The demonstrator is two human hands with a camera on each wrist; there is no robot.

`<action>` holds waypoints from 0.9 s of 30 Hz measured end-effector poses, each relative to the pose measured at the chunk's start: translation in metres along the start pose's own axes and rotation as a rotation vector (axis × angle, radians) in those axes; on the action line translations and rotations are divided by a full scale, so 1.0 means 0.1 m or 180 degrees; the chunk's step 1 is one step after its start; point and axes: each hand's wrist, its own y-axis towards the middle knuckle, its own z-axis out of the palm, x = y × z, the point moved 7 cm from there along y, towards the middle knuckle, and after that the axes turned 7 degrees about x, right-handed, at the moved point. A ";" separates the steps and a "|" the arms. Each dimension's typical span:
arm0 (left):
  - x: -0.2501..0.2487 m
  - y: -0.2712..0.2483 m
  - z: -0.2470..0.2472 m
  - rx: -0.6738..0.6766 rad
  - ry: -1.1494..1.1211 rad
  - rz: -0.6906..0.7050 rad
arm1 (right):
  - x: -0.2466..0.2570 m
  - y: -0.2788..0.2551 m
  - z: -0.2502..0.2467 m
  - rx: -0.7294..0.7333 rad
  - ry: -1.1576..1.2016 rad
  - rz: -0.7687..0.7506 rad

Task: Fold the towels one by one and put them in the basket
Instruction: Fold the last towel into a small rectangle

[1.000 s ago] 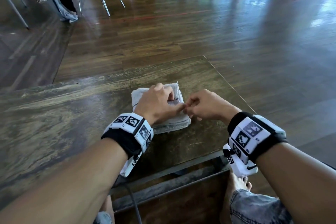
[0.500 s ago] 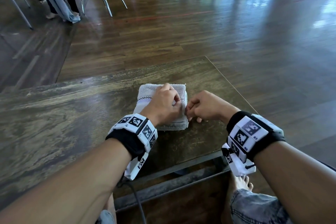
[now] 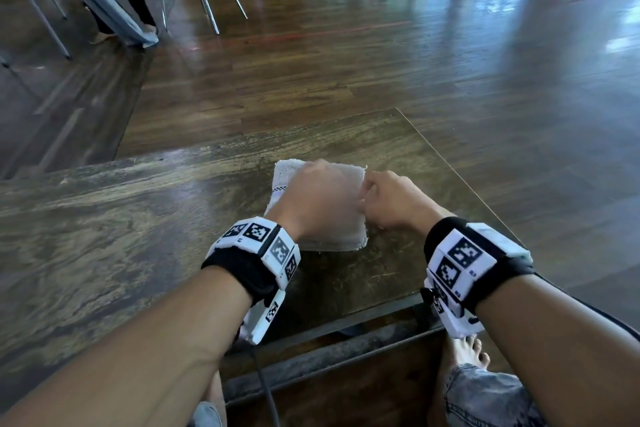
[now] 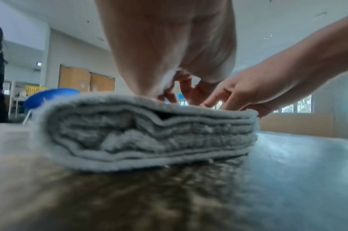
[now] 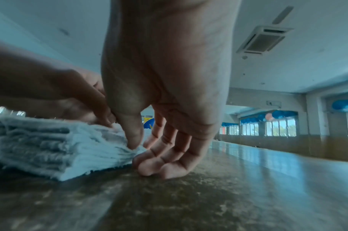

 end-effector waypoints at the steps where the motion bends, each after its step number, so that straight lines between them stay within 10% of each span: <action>1: 0.07 0.00 -0.04 -0.0096 0.0459 -0.0072 | 0.00 -0.01 -0.02 -0.0084 -0.0127 0.0062; 6: 0.49 -0.10 0.16 0.0529 0.0748 -0.0769 | 0.36 -0.11 -0.03 -0.0838 -0.1019 -0.0691; 9: 0.57 -0.10 0.22 0.0688 0.0742 -0.0805 | 0.56 -0.10 0.27 -0.0245 -0.1105 -0.1254; 14: 0.72 -0.09 0.25 0.0952 0.0751 -0.0922 | 0.36 0.05 0.56 0.0599 -0.1107 -0.0641; 27: 0.82 -0.04 0.21 0.1169 0.0448 -0.1258 | 0.13 0.21 0.45 0.0587 -0.1023 -0.0493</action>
